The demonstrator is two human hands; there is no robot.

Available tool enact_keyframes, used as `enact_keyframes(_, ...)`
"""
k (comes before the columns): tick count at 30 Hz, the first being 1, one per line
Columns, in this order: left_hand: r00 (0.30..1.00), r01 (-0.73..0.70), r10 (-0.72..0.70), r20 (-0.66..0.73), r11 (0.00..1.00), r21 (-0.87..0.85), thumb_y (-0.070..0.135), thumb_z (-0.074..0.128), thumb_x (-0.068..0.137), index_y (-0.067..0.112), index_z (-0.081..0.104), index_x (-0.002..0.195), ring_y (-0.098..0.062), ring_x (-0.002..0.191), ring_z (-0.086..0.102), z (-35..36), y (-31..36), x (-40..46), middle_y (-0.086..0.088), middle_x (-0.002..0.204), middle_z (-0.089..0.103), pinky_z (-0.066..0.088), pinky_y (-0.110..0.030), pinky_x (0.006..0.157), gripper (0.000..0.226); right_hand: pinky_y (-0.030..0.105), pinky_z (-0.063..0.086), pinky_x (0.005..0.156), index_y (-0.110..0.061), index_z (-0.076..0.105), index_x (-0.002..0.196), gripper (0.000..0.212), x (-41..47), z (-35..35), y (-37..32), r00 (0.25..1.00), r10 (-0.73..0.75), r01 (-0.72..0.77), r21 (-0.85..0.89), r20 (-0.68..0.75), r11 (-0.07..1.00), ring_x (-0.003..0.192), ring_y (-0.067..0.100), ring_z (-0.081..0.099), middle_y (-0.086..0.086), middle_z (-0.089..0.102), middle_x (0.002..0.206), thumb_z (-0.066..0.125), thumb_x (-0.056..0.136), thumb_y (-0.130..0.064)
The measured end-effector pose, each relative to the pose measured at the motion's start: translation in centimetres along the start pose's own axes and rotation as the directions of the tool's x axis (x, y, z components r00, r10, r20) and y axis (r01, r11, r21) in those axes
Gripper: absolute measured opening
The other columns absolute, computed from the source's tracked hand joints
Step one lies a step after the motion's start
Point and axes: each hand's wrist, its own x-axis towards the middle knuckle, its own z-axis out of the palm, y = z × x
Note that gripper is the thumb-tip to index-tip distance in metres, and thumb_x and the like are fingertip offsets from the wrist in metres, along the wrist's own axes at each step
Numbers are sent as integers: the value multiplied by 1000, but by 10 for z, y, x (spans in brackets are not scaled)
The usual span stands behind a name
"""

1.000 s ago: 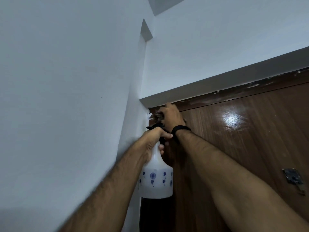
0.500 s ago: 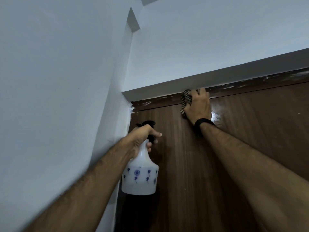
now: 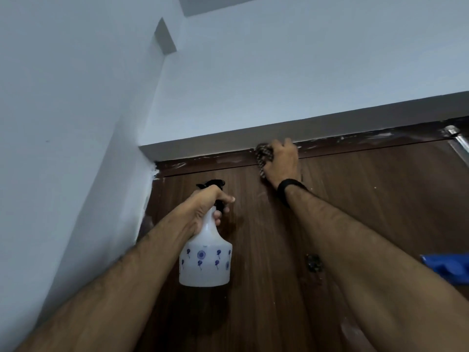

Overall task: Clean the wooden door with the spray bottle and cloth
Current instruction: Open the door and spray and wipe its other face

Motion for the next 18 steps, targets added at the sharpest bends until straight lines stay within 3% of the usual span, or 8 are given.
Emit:
enact_keyframes(3,1000,-2,3,25,1000,-19,11,67,87,5,68,102,-7,42,40,13,2,0,-4,71,60,38,-21,41,16,40,48,98,-10,59,125,38,-5,-8,16,987,105,-109,-31,-118,994,117,31,47,15,49,129,65,87,-6)
enact_keyframes(6,999,-30,30,38,999,-13,12,68,87,6,67,101,-7,42,41,23,3,2,-4,72,60,38,-20,42,16,39,44,101,-10,60,125,42,-9,-4,12,981,121,-121,13,-150,993,115,30,45,13,49,128,64,83,-4)
enact_keyframes(12,996,8,-7,91,1000,-12,14,69,85,9,65,90,-9,41,36,52,-9,8,-5,70,59,35,-22,41,8,39,47,92,-11,63,116,31,-7,-30,38,984,-168,169,-18,50,985,111,29,48,12,54,120,69,86,-8)
enact_keyframes(18,977,18,0,211,996,-82,12,68,87,7,64,97,-10,40,34,111,-17,3,-6,70,58,35,-21,39,12,36,43,94,-10,58,119,33,-12,-103,132,968,142,-174,-149,-205,973,110,29,47,13,49,122,64,87,-6)
